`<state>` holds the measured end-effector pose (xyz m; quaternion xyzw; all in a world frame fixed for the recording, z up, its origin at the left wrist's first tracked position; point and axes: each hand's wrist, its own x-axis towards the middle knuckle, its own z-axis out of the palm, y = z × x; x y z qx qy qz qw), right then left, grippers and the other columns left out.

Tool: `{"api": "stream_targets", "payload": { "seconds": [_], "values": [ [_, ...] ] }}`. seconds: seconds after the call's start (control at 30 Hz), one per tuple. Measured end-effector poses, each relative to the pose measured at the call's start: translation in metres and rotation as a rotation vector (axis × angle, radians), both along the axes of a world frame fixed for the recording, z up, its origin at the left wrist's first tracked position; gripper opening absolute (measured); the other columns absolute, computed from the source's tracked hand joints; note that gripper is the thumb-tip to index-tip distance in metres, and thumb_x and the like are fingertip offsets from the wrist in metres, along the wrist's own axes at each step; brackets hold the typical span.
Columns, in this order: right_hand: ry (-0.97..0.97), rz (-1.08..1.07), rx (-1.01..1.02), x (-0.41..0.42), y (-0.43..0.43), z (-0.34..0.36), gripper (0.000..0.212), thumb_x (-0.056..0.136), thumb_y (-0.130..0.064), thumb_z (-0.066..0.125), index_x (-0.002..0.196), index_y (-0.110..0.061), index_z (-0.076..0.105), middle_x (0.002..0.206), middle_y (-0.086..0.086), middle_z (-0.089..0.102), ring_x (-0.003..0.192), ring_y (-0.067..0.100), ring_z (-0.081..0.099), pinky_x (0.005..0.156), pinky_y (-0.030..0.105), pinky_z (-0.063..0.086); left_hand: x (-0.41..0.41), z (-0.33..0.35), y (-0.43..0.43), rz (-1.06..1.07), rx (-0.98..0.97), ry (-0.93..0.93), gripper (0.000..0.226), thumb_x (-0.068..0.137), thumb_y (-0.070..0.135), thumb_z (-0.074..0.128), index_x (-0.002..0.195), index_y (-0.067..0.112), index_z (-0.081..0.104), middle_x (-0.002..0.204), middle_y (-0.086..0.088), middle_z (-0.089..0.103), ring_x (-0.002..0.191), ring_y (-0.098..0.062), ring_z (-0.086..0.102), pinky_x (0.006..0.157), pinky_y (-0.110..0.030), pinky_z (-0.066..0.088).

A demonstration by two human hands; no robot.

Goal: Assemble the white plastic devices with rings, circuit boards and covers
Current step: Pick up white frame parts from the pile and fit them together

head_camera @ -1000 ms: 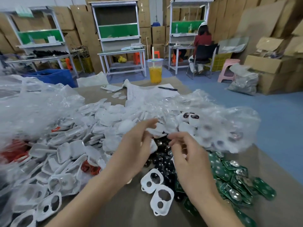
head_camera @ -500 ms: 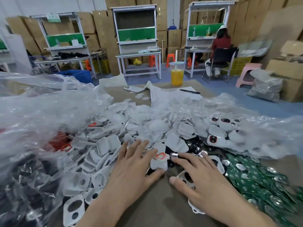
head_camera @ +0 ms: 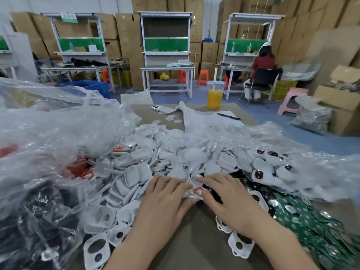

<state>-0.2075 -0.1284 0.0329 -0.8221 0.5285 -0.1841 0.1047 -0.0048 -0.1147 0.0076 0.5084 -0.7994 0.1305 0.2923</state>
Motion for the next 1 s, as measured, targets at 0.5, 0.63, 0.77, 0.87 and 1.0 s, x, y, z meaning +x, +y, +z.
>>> {"api": "stream_targets", "payload": {
  "seconds": [0.5,0.63,0.77,0.87,1.0],
  "values": [
    [-0.157,0.0,-0.064,-0.012,-0.009,-0.019,0.024,0.1,-0.037,0.052,0.118,-0.043,0.066,0.1,-0.033,0.056,0.104,-0.001,0.044,0.096,0.011,0.029,-0.004,0.004,0.003,0.008,0.016,-0.027,0.033,0.08,0.039,0.081,0.108,0.022,0.074,0.108,0.008,0.071,0.099,-0.02,0.068,0.098,-0.037,0.036],
    [-0.142,-0.008,-0.088,-0.01,-0.006,-0.017,0.025,0.101,-0.031,0.052,0.118,-0.041,0.067,0.101,-0.03,0.058,0.102,0.002,0.048,0.097,0.021,0.035,-0.005,0.005,0.004,-0.029,0.011,-0.029,0.039,0.076,0.025,0.088,0.112,0.021,0.074,0.11,0.007,0.072,0.1,-0.019,0.07,0.102,-0.039,0.034],
    [-0.161,-0.025,-0.111,-0.008,-0.003,-0.015,0.024,0.101,-0.025,0.054,0.117,-0.037,0.068,0.1,-0.028,0.058,0.101,0.003,0.05,0.096,0.022,0.037,-0.003,0.007,0.01,-0.069,0.067,0.019,0.044,0.082,0.015,0.083,0.123,0.022,0.068,0.12,0.011,0.069,0.111,-0.01,0.066,0.111,-0.041,0.029],
    [-0.187,-0.022,-0.122,-0.007,-0.001,-0.012,0.024,0.099,-0.024,0.056,0.115,-0.035,0.07,0.097,-0.029,0.056,0.1,0.004,0.05,0.093,0.023,0.04,0.0,0.005,0.01,-0.105,0.089,-0.004,0.054,0.079,0.009,0.084,0.127,0.025,0.064,0.12,0.014,0.067,0.115,-0.005,0.063,0.115,-0.042,0.031],
    [-0.185,-0.017,-0.133,-0.007,-0.003,-0.009,0.023,0.099,-0.021,0.057,0.114,-0.03,0.072,0.102,-0.02,0.062,0.102,0.009,0.052,0.094,0.027,0.041,-0.003,0.004,0.006,-0.107,0.062,0.015,0.065,0.068,-0.002,0.084,0.123,0.027,0.064,0.11,0.013,0.066,0.104,-0.01,0.063,0.11,-0.038,0.034]
  ]
}}
